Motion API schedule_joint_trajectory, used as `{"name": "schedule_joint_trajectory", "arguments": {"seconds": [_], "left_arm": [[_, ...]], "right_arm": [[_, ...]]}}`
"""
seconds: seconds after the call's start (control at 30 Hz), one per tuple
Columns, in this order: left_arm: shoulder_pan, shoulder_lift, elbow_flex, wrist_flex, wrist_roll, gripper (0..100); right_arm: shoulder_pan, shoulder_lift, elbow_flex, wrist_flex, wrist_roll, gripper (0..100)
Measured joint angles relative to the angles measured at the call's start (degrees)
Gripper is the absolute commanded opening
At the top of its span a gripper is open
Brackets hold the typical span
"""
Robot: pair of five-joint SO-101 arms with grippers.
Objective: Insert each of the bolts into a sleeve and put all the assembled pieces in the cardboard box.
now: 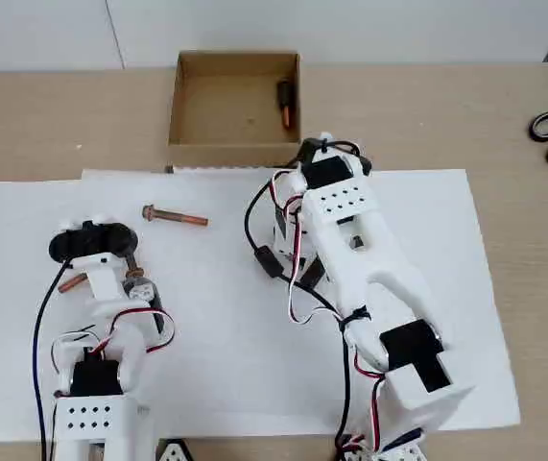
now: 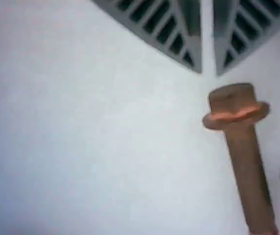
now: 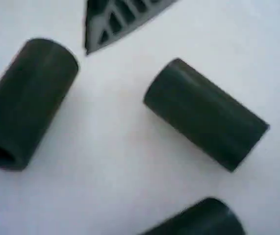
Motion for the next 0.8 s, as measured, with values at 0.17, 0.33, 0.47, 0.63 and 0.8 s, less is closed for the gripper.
{"name": "schedule_joint_trajectory", "arguments": {"seconds": [0.17,0.33,0.47,0.63,0.8], "left_arm": [[0.00,0.00,0.00,0.00,0.00,0],[0.00,0.00,0.00,0.00,0.00,0],[0.00,0.00,0.00,0.00,0.00,0],[0.00,0.00,0.00,0.00,0.00,0],[0.00,0.00,0.00,0.00,0.00,0]], "right_arm": [[0.00,1.14,0.09,-1.49,0.00,15.4],[0.00,4.92,0.09,-1.49,0.00,15.4],[0.00,7.38,-0.26,-1.76,0.00,15.4],[0.00,10.29,-1.14,-1.85,0.00,15.4],[0.00,11.87,-1.49,-1.85,0.00,9.9]]}}
